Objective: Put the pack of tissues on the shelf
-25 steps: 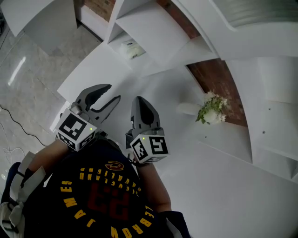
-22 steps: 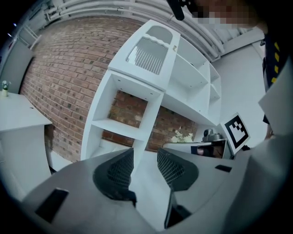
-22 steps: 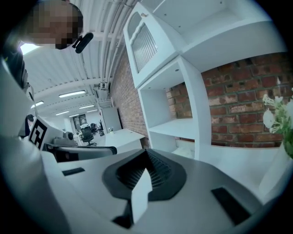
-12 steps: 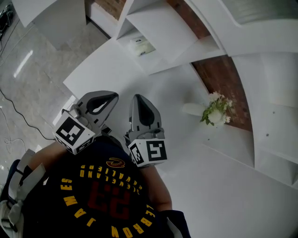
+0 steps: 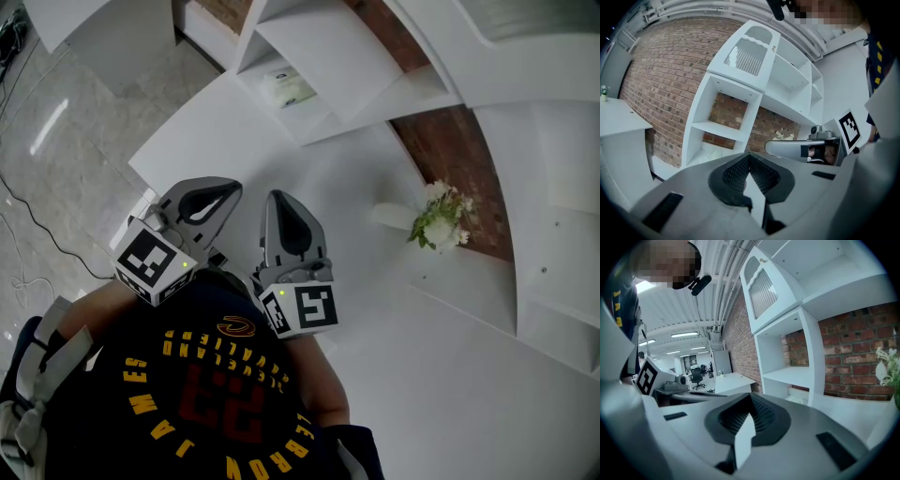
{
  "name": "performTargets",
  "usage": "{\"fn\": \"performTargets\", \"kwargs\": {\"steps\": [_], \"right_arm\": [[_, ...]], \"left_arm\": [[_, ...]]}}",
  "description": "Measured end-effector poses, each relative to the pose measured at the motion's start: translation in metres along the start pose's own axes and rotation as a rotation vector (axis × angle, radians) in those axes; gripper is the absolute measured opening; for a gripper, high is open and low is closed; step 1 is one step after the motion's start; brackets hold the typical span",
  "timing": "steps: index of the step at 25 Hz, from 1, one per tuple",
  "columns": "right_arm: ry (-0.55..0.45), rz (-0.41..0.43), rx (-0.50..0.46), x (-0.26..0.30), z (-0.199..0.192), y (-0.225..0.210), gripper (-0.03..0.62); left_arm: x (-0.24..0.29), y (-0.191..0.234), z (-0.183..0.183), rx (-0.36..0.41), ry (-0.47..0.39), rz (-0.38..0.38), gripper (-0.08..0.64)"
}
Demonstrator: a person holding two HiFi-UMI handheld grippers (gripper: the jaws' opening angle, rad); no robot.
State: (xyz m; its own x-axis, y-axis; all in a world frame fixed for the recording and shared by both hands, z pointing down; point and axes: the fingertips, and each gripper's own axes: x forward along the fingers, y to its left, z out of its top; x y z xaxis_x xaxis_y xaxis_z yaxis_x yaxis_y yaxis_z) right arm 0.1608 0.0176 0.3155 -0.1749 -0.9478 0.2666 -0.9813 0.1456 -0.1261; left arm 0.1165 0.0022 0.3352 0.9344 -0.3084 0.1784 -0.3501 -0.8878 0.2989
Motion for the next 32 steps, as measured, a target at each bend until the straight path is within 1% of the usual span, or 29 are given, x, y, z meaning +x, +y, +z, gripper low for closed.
{"fn": "performTargets", "kwargs": {"steps": [9, 25, 32], "right_arm": [[0.013, -0.005, 0.006, 0.004, -0.002, -0.004, 0.006], [0.029, 0.000, 0.013, 0.019, -0.003, -0.011, 0.006], [0.034, -0.007, 0.019, 0.026, -0.003, -0.013, 0.006]], "left_arm": [[0.007, 0.005, -0.001, 0.012, 0.011, -0.005, 0.003], [0.018, 0.020, -0.004, 0.002, 0.031, -0.006, 0.003], [0.023, 0.027, 0.000, 0.001, 0.024, -0.010, 0.003]]}}
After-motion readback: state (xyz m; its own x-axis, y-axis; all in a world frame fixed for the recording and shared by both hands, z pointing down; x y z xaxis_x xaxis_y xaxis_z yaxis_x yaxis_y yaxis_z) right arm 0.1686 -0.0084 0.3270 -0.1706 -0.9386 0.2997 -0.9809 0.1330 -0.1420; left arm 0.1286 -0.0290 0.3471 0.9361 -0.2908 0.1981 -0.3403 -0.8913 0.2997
